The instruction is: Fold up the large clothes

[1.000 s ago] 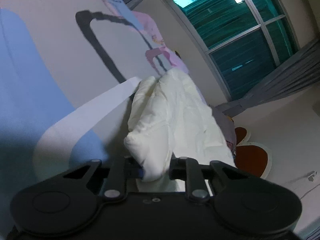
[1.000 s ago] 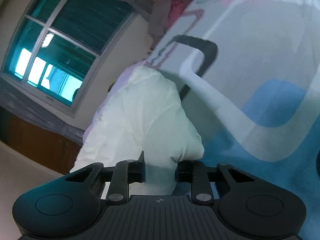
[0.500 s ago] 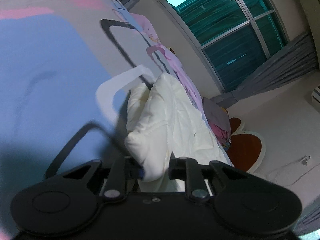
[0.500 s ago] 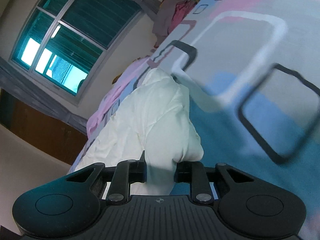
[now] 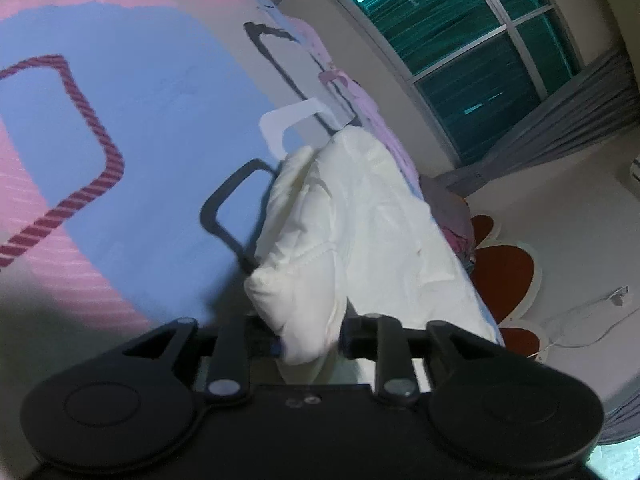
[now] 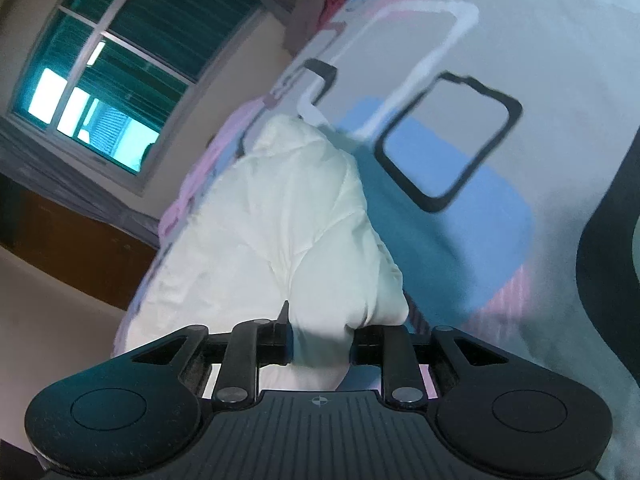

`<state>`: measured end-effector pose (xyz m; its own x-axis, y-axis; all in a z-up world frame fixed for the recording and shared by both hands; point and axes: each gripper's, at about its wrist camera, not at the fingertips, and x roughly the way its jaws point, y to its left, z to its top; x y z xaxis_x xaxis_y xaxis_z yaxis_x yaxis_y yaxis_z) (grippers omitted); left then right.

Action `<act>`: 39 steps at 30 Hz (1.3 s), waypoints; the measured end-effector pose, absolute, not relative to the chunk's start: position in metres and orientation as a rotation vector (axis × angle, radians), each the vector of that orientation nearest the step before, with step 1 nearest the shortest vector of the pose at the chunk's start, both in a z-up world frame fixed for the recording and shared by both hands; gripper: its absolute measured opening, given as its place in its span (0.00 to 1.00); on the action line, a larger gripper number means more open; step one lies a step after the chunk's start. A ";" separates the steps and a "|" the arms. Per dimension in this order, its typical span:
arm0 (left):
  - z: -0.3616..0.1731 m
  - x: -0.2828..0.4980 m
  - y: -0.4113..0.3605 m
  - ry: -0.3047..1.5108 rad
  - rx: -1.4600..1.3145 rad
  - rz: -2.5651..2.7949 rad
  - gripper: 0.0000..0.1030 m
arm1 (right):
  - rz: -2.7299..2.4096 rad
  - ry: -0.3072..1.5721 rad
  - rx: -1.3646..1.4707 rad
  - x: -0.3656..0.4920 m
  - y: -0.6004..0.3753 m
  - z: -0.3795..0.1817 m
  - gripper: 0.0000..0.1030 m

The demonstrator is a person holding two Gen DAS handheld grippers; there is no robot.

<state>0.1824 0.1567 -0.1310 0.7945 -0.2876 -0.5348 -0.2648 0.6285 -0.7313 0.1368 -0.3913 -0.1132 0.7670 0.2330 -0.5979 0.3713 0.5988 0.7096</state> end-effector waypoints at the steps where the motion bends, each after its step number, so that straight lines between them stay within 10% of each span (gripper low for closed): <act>1: -0.133 0.182 0.157 0.681 -0.911 -0.008 0.35 | -0.091 0.725 0.953 0.132 -0.393 -0.117 0.32; 5: -0.137 0.175 0.160 0.675 -0.936 -0.006 0.55 | -0.216 0.691 0.890 0.112 -0.398 -0.104 0.67; 10: -0.131 0.171 0.156 0.657 -0.884 -0.027 0.72 | -0.205 0.588 0.753 0.098 -0.387 -0.063 0.33; 23: -0.144 0.201 0.179 0.637 -1.001 -0.046 0.53 | -0.426 0.467 0.528 0.143 -0.344 -0.012 0.20; 33: -0.143 0.215 0.179 0.648 -1.001 -0.067 0.51 | -0.052 0.652 0.394 0.211 -0.237 -0.046 0.20; 39: -0.139 0.215 0.182 0.630 -0.983 -0.118 0.34 | -0.261 0.778 0.395 0.213 -0.261 -0.077 0.20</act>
